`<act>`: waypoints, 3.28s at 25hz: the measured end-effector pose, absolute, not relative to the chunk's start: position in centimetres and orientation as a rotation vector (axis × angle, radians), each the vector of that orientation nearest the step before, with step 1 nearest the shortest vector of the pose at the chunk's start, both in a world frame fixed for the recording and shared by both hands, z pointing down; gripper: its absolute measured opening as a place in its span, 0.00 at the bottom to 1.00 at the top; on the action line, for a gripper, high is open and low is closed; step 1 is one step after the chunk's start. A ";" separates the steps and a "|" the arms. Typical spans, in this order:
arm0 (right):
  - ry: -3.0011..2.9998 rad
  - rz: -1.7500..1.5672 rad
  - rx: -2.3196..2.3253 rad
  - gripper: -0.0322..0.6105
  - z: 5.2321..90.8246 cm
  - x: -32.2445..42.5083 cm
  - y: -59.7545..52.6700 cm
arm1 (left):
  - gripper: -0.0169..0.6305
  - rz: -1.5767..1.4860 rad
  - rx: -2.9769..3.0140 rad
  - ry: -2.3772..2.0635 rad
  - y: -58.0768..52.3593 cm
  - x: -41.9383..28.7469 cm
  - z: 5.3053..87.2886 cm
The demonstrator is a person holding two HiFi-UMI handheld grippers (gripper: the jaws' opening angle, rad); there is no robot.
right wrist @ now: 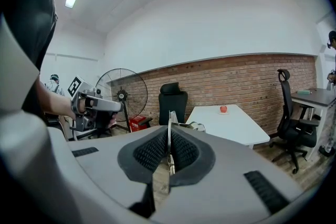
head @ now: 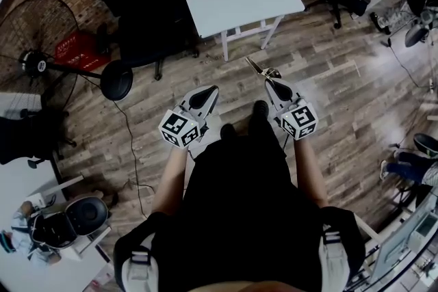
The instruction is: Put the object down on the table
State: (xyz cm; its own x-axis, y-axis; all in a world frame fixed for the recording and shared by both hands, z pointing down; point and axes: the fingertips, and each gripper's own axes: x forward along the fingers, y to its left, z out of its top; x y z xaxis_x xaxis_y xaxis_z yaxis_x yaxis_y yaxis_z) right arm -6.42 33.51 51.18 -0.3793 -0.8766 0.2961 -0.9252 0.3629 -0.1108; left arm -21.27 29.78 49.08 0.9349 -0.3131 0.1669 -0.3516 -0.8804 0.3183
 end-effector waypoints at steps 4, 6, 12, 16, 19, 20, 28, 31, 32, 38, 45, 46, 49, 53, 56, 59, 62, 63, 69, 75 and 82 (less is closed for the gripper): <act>-2.448 0.387 1.599 0.05 51.0 -4.7 32.4 | 0.06 0.148 2.737 -0.517 28.8 -19.8 48.6; -2.452 0.383 1.590 0.05 50.9 -3.9 31.7 | 0.06 0.152 2.735 -0.529 28.3 -19.0 48.5; -2.465 0.391 1.569 0.05 51.0 -1.5 30.1 | 0.06 0.165 2.727 -0.554 27.0 -16.8 48.4; -2.468 0.402 1.542 0.05 51.5 -0.2 29.0 | 0.06 0.164 2.721 -0.573 25.7 -15.5 48.5; -2.467 0.408 1.533 0.05 51.6 1.0 28.3 | 0.06 0.156 2.719 -0.587 24.9 -14.3 48.3; -2.468 0.410 1.532 0.05 51.6 1.4 28.1 | 0.06 0.155 2.719 -0.591 24.6 -13.9 48.2; -2.506 0.402 1.489 0.05 51.3 3.7 25.5 | 0.06 0.148 2.712 -0.641 22.6 -11.5 48.0; -2.515 0.394 1.464 0.05 51.2 4.2 24.8 | 0.06 0.141 2.708 -0.668 22.1 -10.9 47.8; -2.519 0.393 1.456 0.05 51.2 4.4 24.6 | 0.06 0.141 2.704 -0.675 22.0 -10.8 47.8; -2.545 0.396 1.411 0.05 51.5 6.0 24.2 | 0.06 0.145 2.686 -0.720 22.0 -9.3 48.2; -2.569 0.404 1.370 0.05 52.1 8.1 23.5 | 0.06 0.141 2.667 -0.781 21.9 -7.7 48.5; -2.574 0.402 1.363 0.05 52.1 8.3 23.5 | 0.06 0.141 2.664 -0.790 21.9 -7.6 48.6; -2.585 0.393 1.343 0.05 52.0 8.8 23.2 | 0.06 0.138 2.660 -0.812 21.9 -7.1 48.6; -2.598 0.387 1.314 0.05 52.0 10.0 22.8 | 0.06 0.131 2.655 -0.835 21.8 -5.7 48.4; -2.607 0.390 1.304 0.05 52.0 10.7 22.6 | 0.06 0.131 2.654 -0.845 21.9 -5.0 48.3; -2.611 0.391 1.295 0.05 52.3 10.9 22.4 | 0.06 0.136 2.646 -0.858 22.0 -5.0 48.6; -2.619 0.395 1.286 0.05 52.4 11.1 22.3 | 0.06 0.143 2.638 -0.870 22.1 -4.9 48.8; -2.622 0.394 1.284 0.05 52.4 11.2 22.4 | 0.06 0.144 2.637 -0.874 22.2 -4.7 48.8; -2.636 0.383 1.279 0.05 52.2 12.7 22.4 | 0.06 0.135 2.654 -0.882 22.1 -3.0 48.3; -2.641 0.388 1.284 0.05 52.3 13.5 22.4 | 0.06 0.143 2.656 -0.877 22.6 -2.1 48.4; -2.646 0.391 1.302 0.05 52.1 14.3 22.5 | 0.06 0.148 2.659 -0.894 22.3 -2.0 47.9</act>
State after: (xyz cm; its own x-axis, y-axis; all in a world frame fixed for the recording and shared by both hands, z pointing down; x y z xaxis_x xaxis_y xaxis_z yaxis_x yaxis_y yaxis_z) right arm 14.25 22.53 52.10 -0.6054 -0.7515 0.2622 -0.7952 0.5849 -0.1597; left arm -2.04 22.33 47.94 0.7979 -0.5686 0.2004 -0.6028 -0.7486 0.2762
